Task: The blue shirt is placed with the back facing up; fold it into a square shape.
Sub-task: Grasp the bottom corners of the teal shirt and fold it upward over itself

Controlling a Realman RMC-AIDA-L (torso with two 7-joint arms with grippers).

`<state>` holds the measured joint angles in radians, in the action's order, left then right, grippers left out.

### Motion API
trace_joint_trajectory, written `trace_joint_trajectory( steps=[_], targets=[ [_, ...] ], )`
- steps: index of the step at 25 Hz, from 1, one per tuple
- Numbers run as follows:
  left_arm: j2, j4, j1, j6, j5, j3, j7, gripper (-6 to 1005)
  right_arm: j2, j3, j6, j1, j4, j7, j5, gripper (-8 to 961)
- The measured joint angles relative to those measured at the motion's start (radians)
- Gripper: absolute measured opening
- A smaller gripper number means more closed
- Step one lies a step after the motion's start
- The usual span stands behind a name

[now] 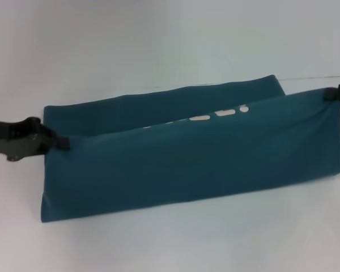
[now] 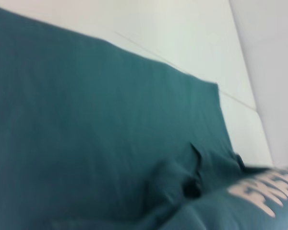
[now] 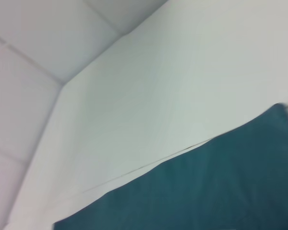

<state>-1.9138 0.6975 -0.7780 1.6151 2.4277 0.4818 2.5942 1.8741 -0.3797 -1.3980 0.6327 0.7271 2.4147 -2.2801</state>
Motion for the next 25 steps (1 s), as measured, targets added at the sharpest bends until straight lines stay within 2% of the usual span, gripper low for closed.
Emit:
trace_joint_trajectory(
  steps=[5,12,21,25],
  targets=[
    [-0.034,-0.04,-0.016,-0.169,-0.001,0.008,-0.008,29,0.029,-0.021,0.118,0.013,-0.048,-0.012,0.0,62],
    [-0.074,-0.049,-0.039,-0.291,-0.009,0.042,-0.016,28,0.073,-0.046,0.251,0.034,-0.054,-0.014,0.003,65],
    [-0.081,-0.059,-0.06,-0.439,-0.018,0.043,-0.015,28,0.107,-0.048,0.438,0.072,-0.082,-0.055,0.052,68],
    [-0.098,-0.064,-0.063,-0.528,-0.018,0.043,-0.019,29,0.12,-0.049,0.547,0.1,-0.144,-0.111,0.102,70]
  ],
)
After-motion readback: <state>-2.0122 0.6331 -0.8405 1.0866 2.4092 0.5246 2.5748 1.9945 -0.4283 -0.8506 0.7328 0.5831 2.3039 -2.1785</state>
